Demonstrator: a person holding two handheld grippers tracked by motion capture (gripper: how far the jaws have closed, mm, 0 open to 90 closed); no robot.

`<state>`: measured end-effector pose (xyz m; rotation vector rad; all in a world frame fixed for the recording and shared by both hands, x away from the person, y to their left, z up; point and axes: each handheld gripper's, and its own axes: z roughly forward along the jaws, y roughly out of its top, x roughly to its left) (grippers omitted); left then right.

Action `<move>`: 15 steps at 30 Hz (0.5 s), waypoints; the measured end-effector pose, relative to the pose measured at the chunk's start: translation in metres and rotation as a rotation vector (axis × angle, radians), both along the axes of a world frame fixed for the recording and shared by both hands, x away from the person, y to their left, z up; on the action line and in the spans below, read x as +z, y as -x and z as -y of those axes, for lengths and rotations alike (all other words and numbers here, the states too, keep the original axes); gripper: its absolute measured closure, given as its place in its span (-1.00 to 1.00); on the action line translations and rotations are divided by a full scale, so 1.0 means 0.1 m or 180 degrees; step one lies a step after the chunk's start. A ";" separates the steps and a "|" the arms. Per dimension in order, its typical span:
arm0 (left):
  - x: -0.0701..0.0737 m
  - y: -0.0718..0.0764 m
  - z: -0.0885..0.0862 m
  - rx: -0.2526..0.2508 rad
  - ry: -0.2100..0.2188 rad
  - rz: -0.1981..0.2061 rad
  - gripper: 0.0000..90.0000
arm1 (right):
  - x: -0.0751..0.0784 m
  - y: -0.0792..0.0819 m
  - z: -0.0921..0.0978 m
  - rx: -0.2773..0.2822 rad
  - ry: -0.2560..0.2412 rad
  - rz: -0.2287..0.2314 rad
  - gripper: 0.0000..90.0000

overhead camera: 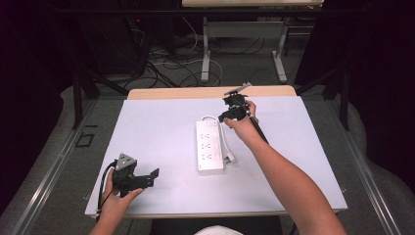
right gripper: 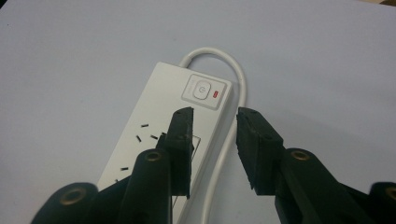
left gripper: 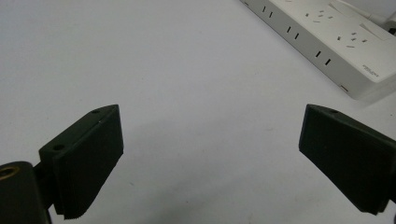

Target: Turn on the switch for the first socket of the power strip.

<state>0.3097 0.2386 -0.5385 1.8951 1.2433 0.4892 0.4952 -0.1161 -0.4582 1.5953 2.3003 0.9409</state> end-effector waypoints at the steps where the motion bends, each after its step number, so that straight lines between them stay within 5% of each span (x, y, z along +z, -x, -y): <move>1: 0.00 0.00 0.00 -0.0001 -0.0001 0.0000 -0.86 | -0.01 0.00 -0.01 0.0005 -0.0011 -0.0029 0.51; 15: -0.01 0.00 -0.01 0.0004 -0.0003 -0.0010 -0.85 | -0.17 -0.04 -0.17 -0.0014 0.0000 -0.0131 0.73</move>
